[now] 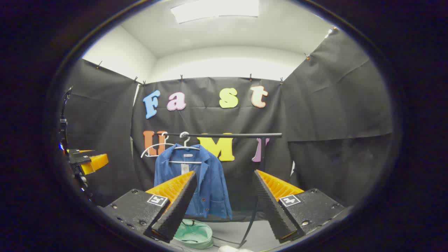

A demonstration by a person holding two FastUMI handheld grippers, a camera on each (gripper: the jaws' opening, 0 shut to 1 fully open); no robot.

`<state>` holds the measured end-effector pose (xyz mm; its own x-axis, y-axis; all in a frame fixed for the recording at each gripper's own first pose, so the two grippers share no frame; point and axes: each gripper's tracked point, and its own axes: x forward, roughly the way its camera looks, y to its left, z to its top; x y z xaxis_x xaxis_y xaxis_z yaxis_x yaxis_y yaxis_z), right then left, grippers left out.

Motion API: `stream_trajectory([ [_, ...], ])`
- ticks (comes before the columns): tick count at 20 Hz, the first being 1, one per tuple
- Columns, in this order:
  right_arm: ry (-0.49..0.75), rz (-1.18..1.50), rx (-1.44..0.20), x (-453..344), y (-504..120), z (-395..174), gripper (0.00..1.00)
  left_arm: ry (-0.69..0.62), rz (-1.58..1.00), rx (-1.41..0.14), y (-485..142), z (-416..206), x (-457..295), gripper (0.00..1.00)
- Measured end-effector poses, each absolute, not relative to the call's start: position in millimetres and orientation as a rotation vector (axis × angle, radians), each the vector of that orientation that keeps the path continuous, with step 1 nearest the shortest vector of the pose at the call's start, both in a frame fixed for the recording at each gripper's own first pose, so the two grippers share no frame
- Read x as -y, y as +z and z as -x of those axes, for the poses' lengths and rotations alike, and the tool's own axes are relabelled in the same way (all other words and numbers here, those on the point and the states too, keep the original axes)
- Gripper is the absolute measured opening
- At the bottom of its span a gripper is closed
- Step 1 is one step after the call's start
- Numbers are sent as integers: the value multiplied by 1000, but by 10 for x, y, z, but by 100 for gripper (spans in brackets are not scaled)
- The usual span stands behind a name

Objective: Grasp the clothes on the hanger with both hands and then place them into the laundry hamper below.

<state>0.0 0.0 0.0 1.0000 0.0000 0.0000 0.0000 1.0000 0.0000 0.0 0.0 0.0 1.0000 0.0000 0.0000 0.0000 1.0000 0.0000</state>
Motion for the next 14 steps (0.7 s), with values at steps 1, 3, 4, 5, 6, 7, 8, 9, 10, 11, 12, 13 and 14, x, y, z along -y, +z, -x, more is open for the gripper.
stream_trajectory([
  [1,5,-7,-4,-51,4,0,100,-3,0,5,42,26,-43,100],
  [3,-15,-22,-9,-67,-4,-7,100,2,-10,10,91,79,-129,100],
  [4,-16,-21,-18,-104,-32,-1,100,7,-16,11,107,103,-170,100],
  [5,-14,-15,-20,-141,-30,11,100,10,-20,15,135,122,-198,100],
  [6,-16,-5,-19,-146,-32,21,100,11,-24,20,156,139,-218,100],
  [7,-25,4,-13,-137,-7,26,100,8,-25,24,159,148,-223,100],
  [8,-31,11,-10,-128,6,35,100,3,-23,24,166,161,-219,100],
  [9,-31,11,-3,-145,29,43,100,-2,-21,23,159,177,-220,100],
  [10,-33,10,1,-158,45,49,100,-1,-22,23,158,169,-245,100],
  [11,-35,9,2,-170,54,51,100,-2,-22,21,159,171,-253,100],
  [12,-36,10,1,-173,53,56,100,-3,-23,19,155,163,-264,100],
  [13,-40,13,-1,-172,50,62,100,-6,-20,13,134,163,-265,100],
  [14,-42,18,-2,-187,50,73,100,-16,-17,10,117,162,-246,100],
])
